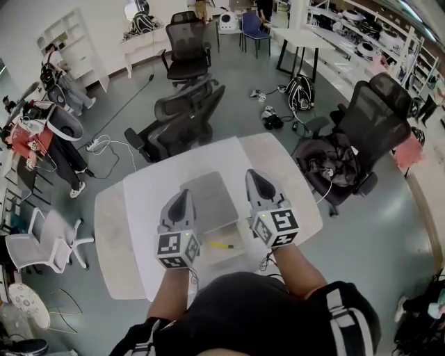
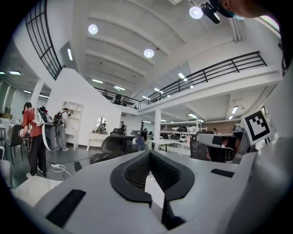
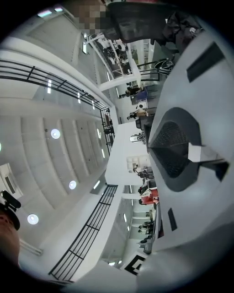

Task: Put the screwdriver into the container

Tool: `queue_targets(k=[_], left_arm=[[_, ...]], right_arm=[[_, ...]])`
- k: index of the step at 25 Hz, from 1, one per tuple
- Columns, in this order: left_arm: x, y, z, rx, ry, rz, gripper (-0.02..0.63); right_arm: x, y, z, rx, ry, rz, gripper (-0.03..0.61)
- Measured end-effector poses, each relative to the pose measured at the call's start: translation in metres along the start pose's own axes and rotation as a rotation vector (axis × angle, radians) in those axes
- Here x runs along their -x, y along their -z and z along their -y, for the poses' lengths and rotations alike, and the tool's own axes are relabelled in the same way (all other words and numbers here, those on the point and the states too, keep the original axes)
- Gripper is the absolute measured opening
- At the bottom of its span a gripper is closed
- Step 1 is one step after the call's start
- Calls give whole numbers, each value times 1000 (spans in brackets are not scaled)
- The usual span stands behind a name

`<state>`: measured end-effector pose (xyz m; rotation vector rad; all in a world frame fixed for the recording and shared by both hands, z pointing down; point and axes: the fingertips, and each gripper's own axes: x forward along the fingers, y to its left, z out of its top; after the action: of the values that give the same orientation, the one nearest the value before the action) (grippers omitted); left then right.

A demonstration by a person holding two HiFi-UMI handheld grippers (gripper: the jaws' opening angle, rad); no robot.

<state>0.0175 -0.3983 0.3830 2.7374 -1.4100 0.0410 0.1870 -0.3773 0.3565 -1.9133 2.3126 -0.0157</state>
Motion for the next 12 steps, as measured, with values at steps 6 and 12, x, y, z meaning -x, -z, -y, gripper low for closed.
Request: queue_targets(k=[6, 12], left_arm=[[6, -6, -4, 1, -12, 13, 6], [5, 3, -12, -10, -20, -17, 6]], right_arm=[[3, 2, 3, 10, 14, -4, 12], [3, 11, -5, 64, 15, -24, 12]])
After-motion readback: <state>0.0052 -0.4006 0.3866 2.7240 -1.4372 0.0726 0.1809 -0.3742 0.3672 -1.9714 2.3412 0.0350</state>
